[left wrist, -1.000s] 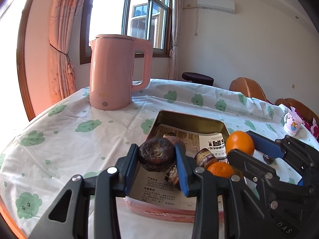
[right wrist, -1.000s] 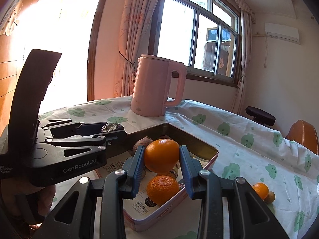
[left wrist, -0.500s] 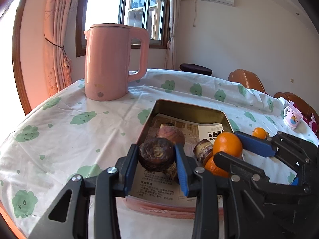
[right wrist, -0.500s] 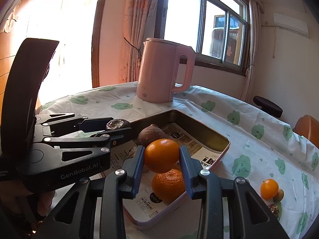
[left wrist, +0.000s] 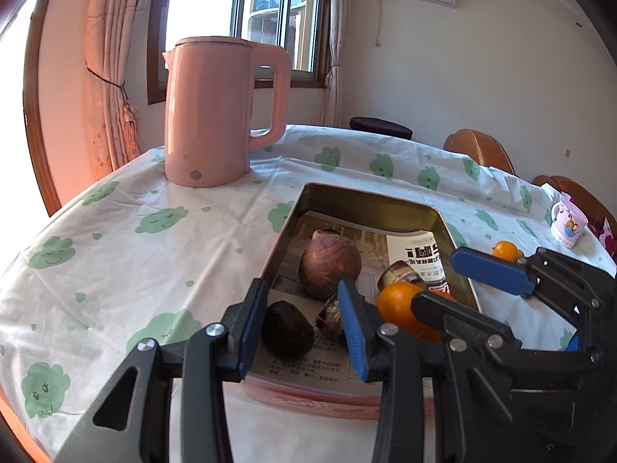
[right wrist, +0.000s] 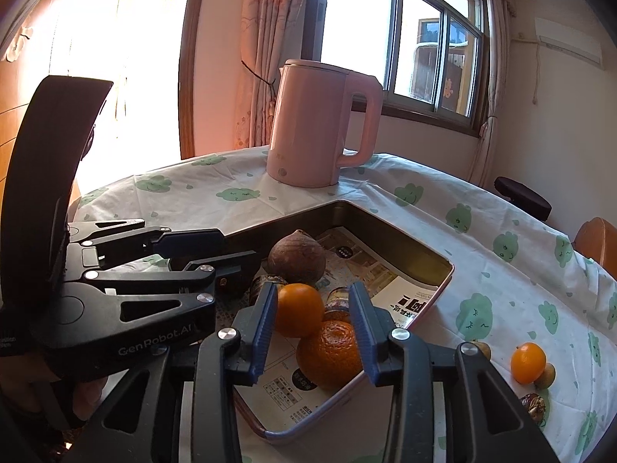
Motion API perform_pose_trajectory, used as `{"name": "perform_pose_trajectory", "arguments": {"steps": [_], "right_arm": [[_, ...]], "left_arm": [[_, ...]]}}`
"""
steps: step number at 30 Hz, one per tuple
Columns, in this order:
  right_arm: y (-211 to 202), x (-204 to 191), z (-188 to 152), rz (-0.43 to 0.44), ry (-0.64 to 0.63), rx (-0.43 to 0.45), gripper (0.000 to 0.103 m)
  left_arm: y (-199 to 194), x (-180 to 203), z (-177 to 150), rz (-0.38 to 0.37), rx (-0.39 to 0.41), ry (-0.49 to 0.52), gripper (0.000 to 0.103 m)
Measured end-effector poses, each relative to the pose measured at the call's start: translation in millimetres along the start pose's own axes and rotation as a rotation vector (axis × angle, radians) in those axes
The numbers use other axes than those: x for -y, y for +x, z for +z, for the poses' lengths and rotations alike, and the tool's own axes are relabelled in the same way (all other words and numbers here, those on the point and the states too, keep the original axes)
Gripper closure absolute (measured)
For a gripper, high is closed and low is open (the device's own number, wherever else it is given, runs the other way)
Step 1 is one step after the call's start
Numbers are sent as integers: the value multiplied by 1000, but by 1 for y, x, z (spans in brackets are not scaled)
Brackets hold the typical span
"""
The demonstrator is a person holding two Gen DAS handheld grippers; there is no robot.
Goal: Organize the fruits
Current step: 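Open the left tool to drop the dark fruit in the tin while the right tool releases the tangerine, then move the right tool to a sprouted water chestnut while the left tool approaches a brown round fruit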
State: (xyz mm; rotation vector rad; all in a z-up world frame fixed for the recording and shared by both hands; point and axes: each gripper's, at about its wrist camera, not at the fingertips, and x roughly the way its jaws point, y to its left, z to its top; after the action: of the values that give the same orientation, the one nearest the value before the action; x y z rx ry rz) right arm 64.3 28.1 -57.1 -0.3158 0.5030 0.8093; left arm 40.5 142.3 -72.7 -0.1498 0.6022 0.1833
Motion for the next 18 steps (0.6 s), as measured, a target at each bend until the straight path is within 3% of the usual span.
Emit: {"name": "perform_pose_trajectory", "arguments": {"steps": [2, 5, 7, 9, 12, 18], "right_arm": [[-1, 3, 0, -3, 14, 5, 54], [-8, 9, -2, -17, 42, 38, 46], [-15, 13, -4, -44, 50, 49, 42], [-24, 21, -10, -98, 42, 53, 41], [-40, 45, -21, -172, 59, 37, 41], [-66, 121, -48, -334, 219, -20, 41]], "left_arm": [[-2, -1, 0, -10, 3, -8, 59], [-6, 2, 0, -17, 19, -5, 47], [-12, 7, 0, 5, 43, 10, 22], [-18, 13, 1, 2, 71, 20, 14], [-22, 24, 2, -16, 83, 33, 14], [-26, 58, 4, -50, 104, 84, 14]]}}
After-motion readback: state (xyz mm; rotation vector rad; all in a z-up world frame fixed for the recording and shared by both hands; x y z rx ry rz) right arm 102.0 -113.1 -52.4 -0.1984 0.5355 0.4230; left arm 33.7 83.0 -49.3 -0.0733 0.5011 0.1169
